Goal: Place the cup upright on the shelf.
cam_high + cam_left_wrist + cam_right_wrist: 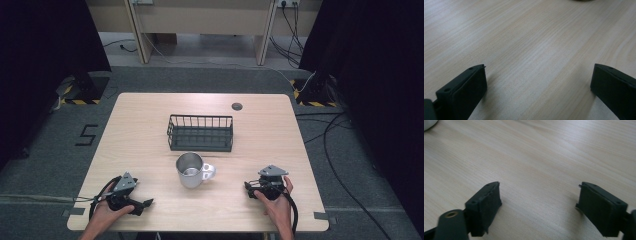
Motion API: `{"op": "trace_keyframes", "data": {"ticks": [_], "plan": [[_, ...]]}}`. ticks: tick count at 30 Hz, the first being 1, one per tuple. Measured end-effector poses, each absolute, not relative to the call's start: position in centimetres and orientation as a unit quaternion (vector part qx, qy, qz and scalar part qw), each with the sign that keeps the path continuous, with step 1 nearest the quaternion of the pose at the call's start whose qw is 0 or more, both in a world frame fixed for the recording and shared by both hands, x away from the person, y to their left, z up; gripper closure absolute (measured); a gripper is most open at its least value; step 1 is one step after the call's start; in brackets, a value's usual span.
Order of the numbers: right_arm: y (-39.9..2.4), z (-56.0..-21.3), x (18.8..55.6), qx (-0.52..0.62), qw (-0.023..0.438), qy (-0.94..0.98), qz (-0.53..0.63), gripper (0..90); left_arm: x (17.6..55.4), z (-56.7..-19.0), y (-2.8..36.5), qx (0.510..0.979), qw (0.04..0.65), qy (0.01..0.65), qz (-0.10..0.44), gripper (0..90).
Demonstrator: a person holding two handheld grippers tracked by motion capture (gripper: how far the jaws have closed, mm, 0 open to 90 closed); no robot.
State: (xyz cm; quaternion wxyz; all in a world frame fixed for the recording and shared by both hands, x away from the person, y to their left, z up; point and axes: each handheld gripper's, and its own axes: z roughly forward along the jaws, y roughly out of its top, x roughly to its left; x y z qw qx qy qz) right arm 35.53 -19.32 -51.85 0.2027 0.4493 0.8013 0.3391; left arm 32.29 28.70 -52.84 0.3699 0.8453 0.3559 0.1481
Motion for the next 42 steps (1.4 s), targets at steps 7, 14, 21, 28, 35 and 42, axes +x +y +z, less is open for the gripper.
{"op": "trace_keyframes", "data": {"ticks": [7, 14, 21, 28, 35, 42], "plan": [[-19.1, -51.4, 35.2, 0.437, 0.207, 0.797, 0.362, 16.2, 32.3, -52.8, 28.7, 0.845, 0.37, 0.356, 0.148, 0.0], [-18.4, -50.0, 34.5, 0.412, 0.207, 0.787, 0.409, 15.4, 32.3, -52.8, 28.7, 0.845, 0.37, 0.356, 0.148, 0.0], [-17.2, -48.8, 33.9, 0.387, 0.204, 0.785, 0.439, 15.3, 32.3, -52.8, 28.7, 0.845, 0.37, 0.356, 0.148, 0.0], [-15.3, -47.5, 33.4, 0.354, 0.202, 0.784, 0.468, 15.3, 32.3, -52.8, 28.7, 0.845, 0.37, 0.356, 0.148, 0.0], [-13.1, -46.4, 33.1, 0.318, 0.192, 0.783, 0.499, 15.2, 32.3, -52.8, 28.7, 0.845, 0.37, 0.356, 0.148, 0.0], [-10.4, -45.9, 33.5, 0.283, 0.179, 0.79, 0.514, 15.1, 32.3, -52.8, 28.7, 0.845, 0.37, 0.356, 0.148, 0.0]]}}
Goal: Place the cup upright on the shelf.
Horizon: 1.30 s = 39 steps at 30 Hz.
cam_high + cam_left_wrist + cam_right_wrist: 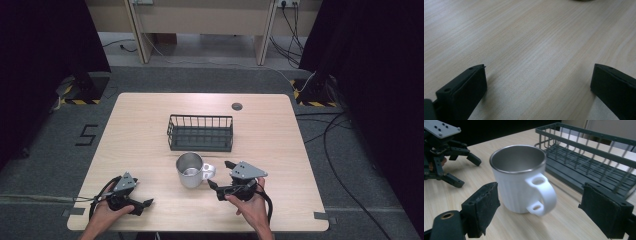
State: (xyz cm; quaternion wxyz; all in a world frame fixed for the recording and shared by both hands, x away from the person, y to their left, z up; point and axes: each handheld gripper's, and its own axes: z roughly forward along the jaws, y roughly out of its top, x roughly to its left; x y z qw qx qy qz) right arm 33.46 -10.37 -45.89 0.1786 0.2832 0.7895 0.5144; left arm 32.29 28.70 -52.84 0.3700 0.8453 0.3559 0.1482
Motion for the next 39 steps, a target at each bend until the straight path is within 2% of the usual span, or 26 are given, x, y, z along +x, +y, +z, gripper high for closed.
{"op": "trace_keyframes", "data": {"ticks": [23, 35, 39], "plan": [[-5.7, -45.7, 35.3, 0.243, 0.182, 0.797, 0.523, 15.0, 32.3, -52.8, 28.7, 0.845, 0.37, 0.356, 0.148, 0.0], [-4.4, -46.3, 36.5, 0.233, 0.165, 0.803, 0.523, 14.6, 32.3, -52.8, 28.7, 0.845, 0.37, 0.356, 0.148, 0.0], [-3.8, -46.6, 37.1, 0.229, 0.161, 0.804, 0.524, 9.1, 32.3, -52.8, 28.7, 0.845, 0.37, 0.356, 0.148, 0.0]]}}
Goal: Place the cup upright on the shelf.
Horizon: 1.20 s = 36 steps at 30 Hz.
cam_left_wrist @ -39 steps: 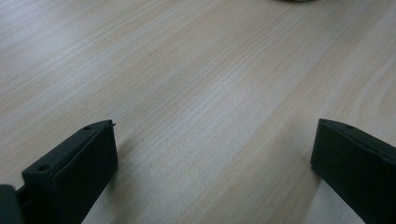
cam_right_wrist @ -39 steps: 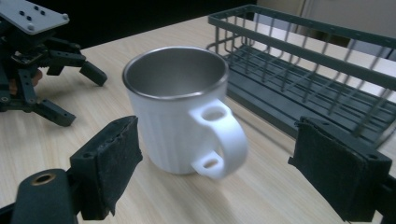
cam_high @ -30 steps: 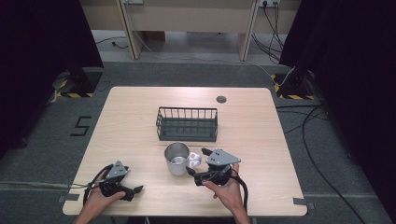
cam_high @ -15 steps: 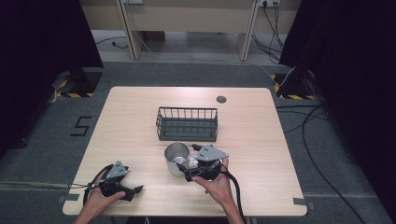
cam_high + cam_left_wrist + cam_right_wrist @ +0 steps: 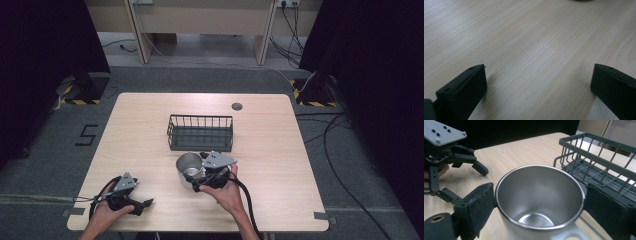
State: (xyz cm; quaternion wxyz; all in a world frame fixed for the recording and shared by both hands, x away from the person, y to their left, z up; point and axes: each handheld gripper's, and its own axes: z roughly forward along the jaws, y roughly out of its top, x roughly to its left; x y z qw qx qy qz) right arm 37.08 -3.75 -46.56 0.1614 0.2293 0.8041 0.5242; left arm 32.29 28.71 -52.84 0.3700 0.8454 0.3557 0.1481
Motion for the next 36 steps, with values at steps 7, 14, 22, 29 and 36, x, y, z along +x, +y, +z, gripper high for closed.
{"op": "trace_keyframes", "data": {"ticks": [7, 14, 22, 29, 36], "plan": [[-2.8, -46.6, 37.8, 0.224, 0.159, 0.814, 0.512, 5.6, 32.3, -52.8, 28.7, 0.845, 0.37, 0.356, 0.148, 0.0], [-1.9, -46.8, 38.6, 0.224, 0.148, 0.824, 0.499, 4.5, 32.3, -52.8, 28.7, 0.845, 0.37, 0.356, 0.148, 0.0], [-1.4, -47.0, 38.9, 0.222, 0.145, 0.831, 0.488, 4.2, 32.3, -52.8, 28.7, 0.845, 0.37, 0.355, 0.148, 0.0], [-1.4, -46.9, 39.2, 0.214, 0.141, 0.835, 0.487, 5.9, 32.3, -52.8, 28.7, 0.845, 0.37, 0.355, 0.148, 0.0], [-1.5, -46.6, 39.1, 0.206, 0.153, 0.834, 0.489, 6.2, 32.3, -52.8, 28.7, 0.845, 0.37, 0.355, 0.148, 0.0]]}}
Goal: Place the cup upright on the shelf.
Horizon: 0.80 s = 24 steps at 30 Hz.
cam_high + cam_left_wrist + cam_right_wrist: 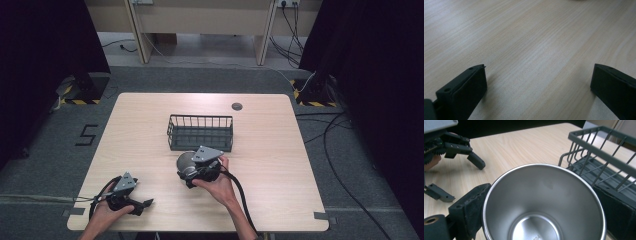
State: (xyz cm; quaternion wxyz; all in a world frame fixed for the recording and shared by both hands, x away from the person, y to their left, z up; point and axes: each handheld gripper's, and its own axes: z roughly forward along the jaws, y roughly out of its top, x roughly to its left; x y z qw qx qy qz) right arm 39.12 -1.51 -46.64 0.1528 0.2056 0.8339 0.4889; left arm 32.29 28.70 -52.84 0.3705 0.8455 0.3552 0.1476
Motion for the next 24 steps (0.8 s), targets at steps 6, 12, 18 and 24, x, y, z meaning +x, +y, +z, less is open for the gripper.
{"op": "trace_keyframes", "data": {"ticks": [6, 12, 18, 24], "plan": [[-1.7, -45.3, 39.1, 0.198, 0.144, 0.83, 0.501, 6.2, 32.3, -52.8, 28.7, 0.845, 0.371, 0.355, 0.148, 0.0], [-2.0, -43.7, 39.6, 0.194, 0.14, 0.832, 0.5, 6.3, 32.3, -52.8, 28.7, 0.846, 0.37, 0.355, 0.148, 0.0], [-2.4, -42.2, 40.3, 0.195, 0.141, 0.83, 0.504, 6.3, 32.3, -52.8, 28.7, 0.846, 0.37, 0.355, 0.148, 0.0], [-2.7, -40.8, 40.9, 0.197, 0.143, 0.826, 0.509, 6.3, 32.3, -52.8, 28.7, 0.845, 0.371, 0.355, 0.147, 0.0]]}}
